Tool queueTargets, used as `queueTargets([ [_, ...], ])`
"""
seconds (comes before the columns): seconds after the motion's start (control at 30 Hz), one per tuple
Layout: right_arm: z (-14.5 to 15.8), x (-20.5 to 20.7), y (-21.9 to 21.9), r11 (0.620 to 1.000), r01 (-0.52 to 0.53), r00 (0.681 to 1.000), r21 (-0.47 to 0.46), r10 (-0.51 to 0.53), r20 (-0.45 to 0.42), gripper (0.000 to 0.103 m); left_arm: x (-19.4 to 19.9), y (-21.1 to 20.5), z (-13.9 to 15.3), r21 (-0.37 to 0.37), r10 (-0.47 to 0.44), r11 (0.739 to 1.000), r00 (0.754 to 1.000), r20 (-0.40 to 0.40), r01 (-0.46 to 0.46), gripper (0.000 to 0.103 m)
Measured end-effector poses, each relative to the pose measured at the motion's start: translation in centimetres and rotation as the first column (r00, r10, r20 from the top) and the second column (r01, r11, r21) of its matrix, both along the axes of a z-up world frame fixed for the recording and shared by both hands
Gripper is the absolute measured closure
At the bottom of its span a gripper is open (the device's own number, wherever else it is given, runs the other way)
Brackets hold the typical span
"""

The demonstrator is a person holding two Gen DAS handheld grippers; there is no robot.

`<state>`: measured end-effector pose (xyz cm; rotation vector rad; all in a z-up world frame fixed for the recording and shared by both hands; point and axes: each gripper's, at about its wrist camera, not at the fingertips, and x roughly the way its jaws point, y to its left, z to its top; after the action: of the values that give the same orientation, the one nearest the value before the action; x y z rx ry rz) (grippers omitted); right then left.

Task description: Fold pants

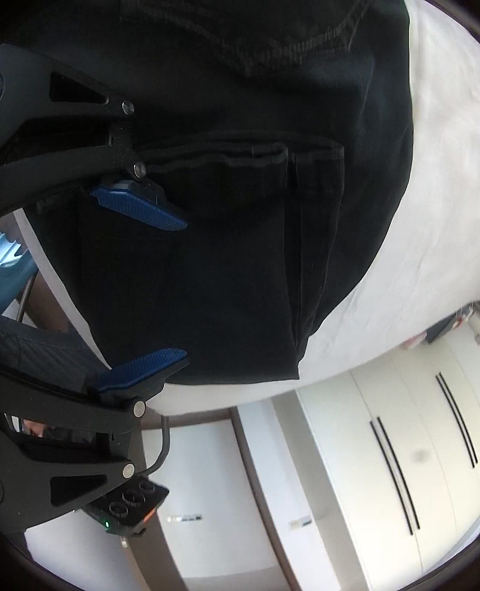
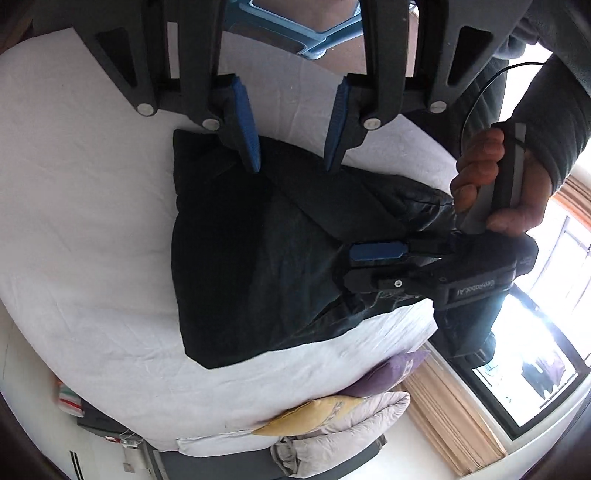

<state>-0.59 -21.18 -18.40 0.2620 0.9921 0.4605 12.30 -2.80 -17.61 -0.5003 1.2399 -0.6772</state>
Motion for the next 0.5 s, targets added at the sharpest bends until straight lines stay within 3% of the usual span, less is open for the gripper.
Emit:
queueTargets([
  [0.07,1.3,-0.3,-0.3,0.996,-0.065,0.998,0.059,0.065,0.013,0.063,0.2,1.1,-0.1,-0.003,-0.001,1.000,1.000,-0.014,0.001,0.038],
  [0.17,3.3,-0.4,0.6,0.989,-0.146,0.984,0.023,0.143,0.101,0.063,0.8,1.8,-0.6,-0.022,-0.006,1.000,0.999,-0.045,0.005,0.038],
  [0.3,4.0,2.4,0.6,0.994,-0.096,0.986,0.061,0.087,0.143,0.063,1.8,3.0,0.7,-0.036,0.054,0.998,0.998,-0.008,-0.055,0.038],
  [0.4,3.2,5.7,2.1,0.989,-0.128,0.987,0.073,0.121,0.102,0.059,2.8,4.0,1.8,-0.035,0.073,0.997,0.997,0.019,-0.073,0.038],
  [0.5,1.5,8.5,3.8,0.978,-0.210,0.977,0.007,0.210,0.033,0.056,4.6,4.5,2.0,0.012,0.079,0.997,0.997,0.007,-0.079,0.038],
])
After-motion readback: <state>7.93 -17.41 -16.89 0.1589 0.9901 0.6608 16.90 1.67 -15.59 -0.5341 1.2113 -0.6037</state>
